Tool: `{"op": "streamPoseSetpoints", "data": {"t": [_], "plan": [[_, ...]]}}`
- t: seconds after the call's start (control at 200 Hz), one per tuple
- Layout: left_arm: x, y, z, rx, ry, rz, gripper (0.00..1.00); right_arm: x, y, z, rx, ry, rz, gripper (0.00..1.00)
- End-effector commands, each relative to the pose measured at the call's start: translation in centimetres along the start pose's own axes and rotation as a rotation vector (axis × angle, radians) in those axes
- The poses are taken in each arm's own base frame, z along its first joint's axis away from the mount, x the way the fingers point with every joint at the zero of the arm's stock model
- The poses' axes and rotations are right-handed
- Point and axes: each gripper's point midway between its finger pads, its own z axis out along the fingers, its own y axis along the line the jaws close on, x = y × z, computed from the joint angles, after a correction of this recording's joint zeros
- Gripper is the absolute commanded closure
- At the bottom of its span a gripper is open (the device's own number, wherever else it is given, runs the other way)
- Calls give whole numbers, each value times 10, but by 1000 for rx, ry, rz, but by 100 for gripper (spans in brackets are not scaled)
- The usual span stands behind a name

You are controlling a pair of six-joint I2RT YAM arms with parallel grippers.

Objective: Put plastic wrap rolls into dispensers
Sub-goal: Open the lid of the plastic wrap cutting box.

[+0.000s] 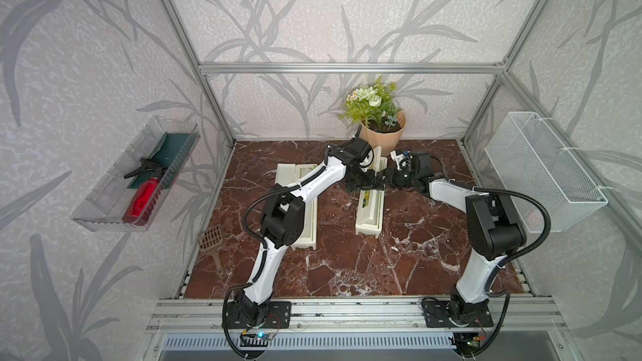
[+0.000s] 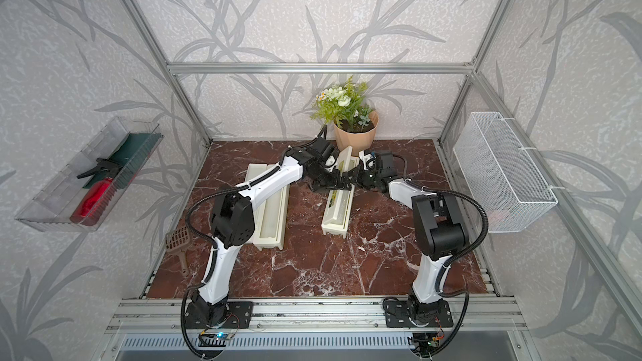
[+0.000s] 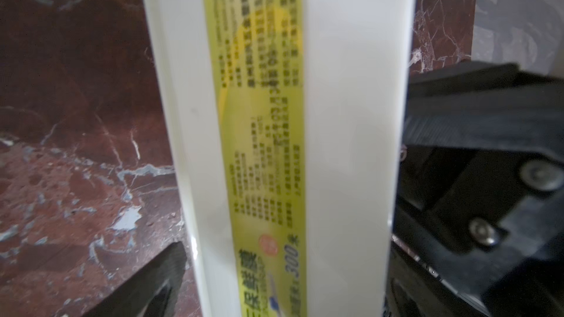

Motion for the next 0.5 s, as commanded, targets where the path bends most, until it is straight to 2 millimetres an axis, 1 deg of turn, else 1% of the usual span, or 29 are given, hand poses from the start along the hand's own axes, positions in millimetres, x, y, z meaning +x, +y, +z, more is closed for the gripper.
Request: {"op": "streamPoseSetpoints", "data": {"t": [0.0, 0.06, 0.16, 0.255, 0.32, 0.355, 0.435, 0.495], "plan": [[-37, 15, -53, 4, -190, -35, 0, 1, 16, 12, -36, 22, -26, 84], [-44, 25, -69, -2, -245, -42, 0, 2, 26, 18, -47, 33, -60, 84], [-49, 47, -93, -53, -311, -41, 1, 6, 32, 25, -27, 54, -84, 83], [-53, 68, -113, -98, -373, -38, 1, 8, 26, 28, -8, 71, -70, 83], [-56, 84, -127, -134, -424, -35, 0, 7, 26, 25, 9, 67, -84, 83], [-57, 94, -136, -161, -458, -30, 1, 6, 27, 21, 21, 59, -116, 83], [-57, 128, -157, -270, -556, -51, 1, 1, 25, 11, 63, 37, -156, 81], [-55, 149, -172, -308, -617, -50, 1, -4, 24, 11, 73, 24, -169, 80]]}}
